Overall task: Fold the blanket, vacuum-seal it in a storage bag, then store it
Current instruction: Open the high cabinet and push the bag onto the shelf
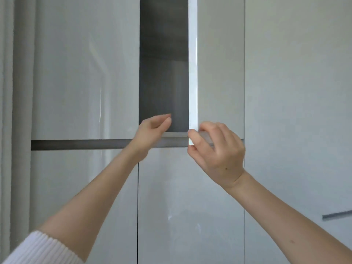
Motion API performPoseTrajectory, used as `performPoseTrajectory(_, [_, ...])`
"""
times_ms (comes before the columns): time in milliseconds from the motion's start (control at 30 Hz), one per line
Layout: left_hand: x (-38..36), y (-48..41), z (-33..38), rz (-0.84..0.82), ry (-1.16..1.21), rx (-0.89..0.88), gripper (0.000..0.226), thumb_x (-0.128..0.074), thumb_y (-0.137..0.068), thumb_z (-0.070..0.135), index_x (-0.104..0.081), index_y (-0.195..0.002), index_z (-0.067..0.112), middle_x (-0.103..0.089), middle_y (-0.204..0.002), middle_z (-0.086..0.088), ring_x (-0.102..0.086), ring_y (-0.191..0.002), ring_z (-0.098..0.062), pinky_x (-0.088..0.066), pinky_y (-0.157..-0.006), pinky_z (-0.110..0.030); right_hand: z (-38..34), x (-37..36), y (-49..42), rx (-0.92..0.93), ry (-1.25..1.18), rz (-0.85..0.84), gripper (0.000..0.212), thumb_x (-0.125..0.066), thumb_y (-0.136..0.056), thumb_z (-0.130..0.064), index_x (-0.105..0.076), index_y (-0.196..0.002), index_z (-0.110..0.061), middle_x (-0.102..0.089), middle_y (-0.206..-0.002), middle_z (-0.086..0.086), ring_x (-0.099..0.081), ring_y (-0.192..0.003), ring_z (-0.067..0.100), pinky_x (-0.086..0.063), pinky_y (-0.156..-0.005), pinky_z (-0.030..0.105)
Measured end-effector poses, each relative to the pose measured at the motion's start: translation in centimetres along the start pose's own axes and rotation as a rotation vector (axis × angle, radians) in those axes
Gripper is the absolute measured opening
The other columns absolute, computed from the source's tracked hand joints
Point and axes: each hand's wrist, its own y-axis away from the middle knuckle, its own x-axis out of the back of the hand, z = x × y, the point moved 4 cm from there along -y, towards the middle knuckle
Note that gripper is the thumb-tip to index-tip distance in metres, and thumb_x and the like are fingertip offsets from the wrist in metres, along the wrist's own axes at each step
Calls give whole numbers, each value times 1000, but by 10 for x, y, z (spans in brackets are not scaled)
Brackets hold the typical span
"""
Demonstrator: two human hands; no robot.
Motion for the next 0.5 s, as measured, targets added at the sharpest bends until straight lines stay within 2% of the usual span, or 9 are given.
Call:
performPoseTrajectory(67, [-50, 14, 42, -199, 368, -42, 37, -47, -96, 40, -50, -132, 32, -55, -131, 10, -52, -120, -9, -46, -101, -35, 30, 37, 0, -52, 19, -40, 30, -63, -70, -4, -53, -95, -16, -66, -78, 7, -59, -61, 23, -39, -48, 26])
performPoseTrajectory(133, [-94, 26, 79, -345, 503, -91, 37, -42, -99, 40, -45, -136, 36, -48, -140, 12, -48, -126, -10, -46, -101, -35, 62, 70, 7, -158, 10, -85, 30, -66, -74, -6, -52, -100, -14, -68, -85, 10, -63, -67, 23, -44, -49, 26])
performPoseTrajectory(200, [-135, 39, 109, -453, 488, -151, 37, -40, -99, 40, -44, -135, 36, -43, -142, 19, -44, -129, -5, -43, -104, -35, 95, 103, 17, -400, -51, -104, 33, -66, -79, -8, -49, -107, -14, -66, -96, 9, -63, -79, 21, -49, -59, 24])
performPoseTrajectory(300, [-196, 62, 139, -608, 360, -203, 37, -40, -99, 39, -47, -135, 33, -40, -143, 24, -37, -131, 4, -38, -108, -34, 146, 144, 33, -804, -125, -128, 34, -61, -86, -5, -50, -118, -11, -56, -110, -5, -58, -97, 15, -50, -75, 16])
performPoseTrajectory(367, [-227, 71, 152, -643, 274, -206, 39, -40, -99, 40, -47, -136, 30, -39, -144, 24, -37, -128, 8, -35, -110, -32, 180, 163, 42, -921, -97, -169, 31, -57, -89, -3, -51, -120, -4, -52, -113, -8, -54, -99, 3, -45, -77, 7])
performPoseTrajectory(433, [-244, 72, 158, -606, 235, -214, 40, -42, -99, 40, -47, -136, 29, -41, -143, 22, -38, -126, 9, -33, -109, -24, 210, 174, 51, -971, -74, -240, 29, -54, -91, -2, -51, -120, -3, -54, -115, -5, -51, -92, -8, -40, -76, 2])
performPoseTrajectory(467, [-247, 70, 158, -568, 213, -221, 39, -43, -98, 40, -48, -136, 30, -43, -141, 22, -40, -124, 9, -34, -104, -16, 221, 177, 55, -976, -54, -282, 28, -54, -91, -2, -51, -119, -4, -56, -117, -1, -52, -92, -5, -40, -77, 4])
performPoseTrajectory(500, [-246, 68, 157, -524, 181, -227, 38, -44, -98, 39, -50, -134, 31, -46, -139, 21, -42, -121, 10, -34, -97, -8, 229, 180, 57, -958, 6, -330, 28, -55, -91, -3, -52, -118, -4, -59, -117, 4, -56, -96, 5, -42, -80, 12])
